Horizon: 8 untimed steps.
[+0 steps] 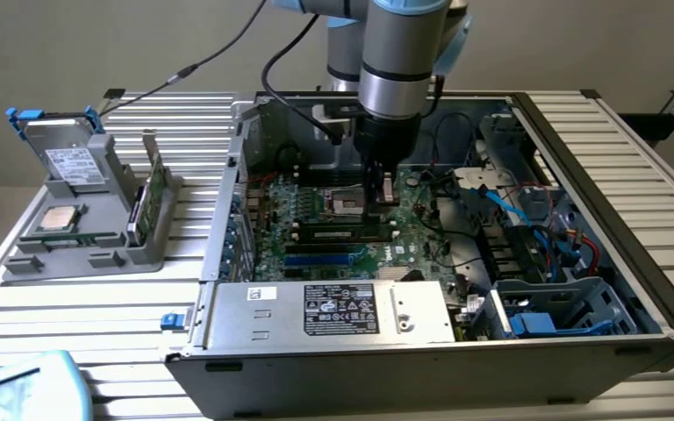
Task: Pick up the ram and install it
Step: 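Press down the ram until it locks into place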
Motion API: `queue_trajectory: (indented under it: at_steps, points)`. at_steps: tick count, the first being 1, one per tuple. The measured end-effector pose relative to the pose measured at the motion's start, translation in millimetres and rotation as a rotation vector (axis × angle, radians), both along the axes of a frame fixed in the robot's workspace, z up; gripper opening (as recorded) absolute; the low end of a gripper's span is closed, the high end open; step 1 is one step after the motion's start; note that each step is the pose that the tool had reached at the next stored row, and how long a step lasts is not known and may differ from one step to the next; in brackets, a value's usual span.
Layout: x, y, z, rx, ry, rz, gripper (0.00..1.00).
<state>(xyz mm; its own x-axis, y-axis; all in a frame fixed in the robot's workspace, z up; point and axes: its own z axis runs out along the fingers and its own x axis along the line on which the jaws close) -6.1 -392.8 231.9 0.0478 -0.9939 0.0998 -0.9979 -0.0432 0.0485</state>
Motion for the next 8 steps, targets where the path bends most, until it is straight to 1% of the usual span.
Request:
queue_trajectory:
  at_steps: [5, 8]
  points:
    - [0.3, 0.2, -5.6, -0.0011, 0.0003, -0.004, 0.10]
    - [0.3, 0.3, -6.5, -0.0002, 0.0002, -0.004, 0.10]
